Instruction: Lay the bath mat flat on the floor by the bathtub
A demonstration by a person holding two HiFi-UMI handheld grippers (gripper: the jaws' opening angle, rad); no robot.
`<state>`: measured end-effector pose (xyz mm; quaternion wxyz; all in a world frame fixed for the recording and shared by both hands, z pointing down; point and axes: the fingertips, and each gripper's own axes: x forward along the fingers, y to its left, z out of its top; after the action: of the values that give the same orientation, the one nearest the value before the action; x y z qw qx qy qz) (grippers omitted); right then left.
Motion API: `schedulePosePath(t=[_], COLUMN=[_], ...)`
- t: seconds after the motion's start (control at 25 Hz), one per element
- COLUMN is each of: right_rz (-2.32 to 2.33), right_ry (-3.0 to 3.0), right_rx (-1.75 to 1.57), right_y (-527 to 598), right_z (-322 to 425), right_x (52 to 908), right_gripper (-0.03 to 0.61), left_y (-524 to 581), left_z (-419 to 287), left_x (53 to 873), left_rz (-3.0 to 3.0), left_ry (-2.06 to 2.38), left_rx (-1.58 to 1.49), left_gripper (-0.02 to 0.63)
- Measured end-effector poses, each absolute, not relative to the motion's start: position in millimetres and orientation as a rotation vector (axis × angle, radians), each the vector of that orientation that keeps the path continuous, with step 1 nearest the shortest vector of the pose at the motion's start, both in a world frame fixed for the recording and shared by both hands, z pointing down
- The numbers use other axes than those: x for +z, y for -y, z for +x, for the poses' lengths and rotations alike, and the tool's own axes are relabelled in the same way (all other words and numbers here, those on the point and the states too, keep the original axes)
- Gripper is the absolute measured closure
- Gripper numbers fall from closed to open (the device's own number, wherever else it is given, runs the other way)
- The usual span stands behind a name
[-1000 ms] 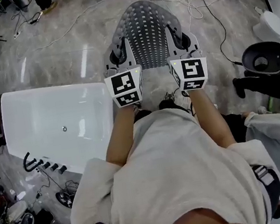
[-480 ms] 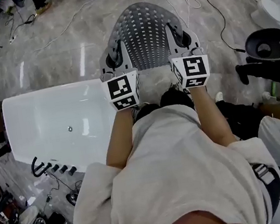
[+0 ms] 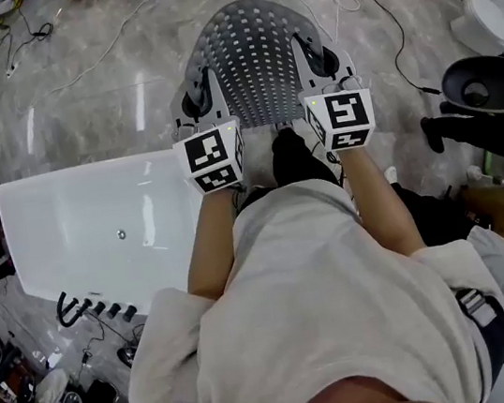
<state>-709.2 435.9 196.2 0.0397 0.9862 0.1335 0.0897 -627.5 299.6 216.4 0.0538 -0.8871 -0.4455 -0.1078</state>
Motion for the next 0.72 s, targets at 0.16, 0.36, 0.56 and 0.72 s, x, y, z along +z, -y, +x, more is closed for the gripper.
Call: schedulePosePath(t=[0.16,0.36,0.56,0.72], right_rz=[3.018,3.032,3.067,3.075], right_ry=[-0.336,-0.246,-0.14,0.008], right_rx=[0.266,0.287,0.307,0.285], right_y=[-464,-502,-537,-550], right_z=[-669,-629,-584,-554], right_x=[201,210,222,223], right_gripper=[0.557,0.557,0.558,0.558], left_y=[-329,-370,-408,-423], left_z=[-594,-558,-518,-501], left_x=[221,231,238,240], left_rz=[-2.703,-2.725,-2.748,-2.788], left_ry=[1.311,1.249,1.134,1.024], left_rx=[-0.323,-0.363,-0.37,-0.366], left_gripper=[0.583,0.583,0.583,0.583])
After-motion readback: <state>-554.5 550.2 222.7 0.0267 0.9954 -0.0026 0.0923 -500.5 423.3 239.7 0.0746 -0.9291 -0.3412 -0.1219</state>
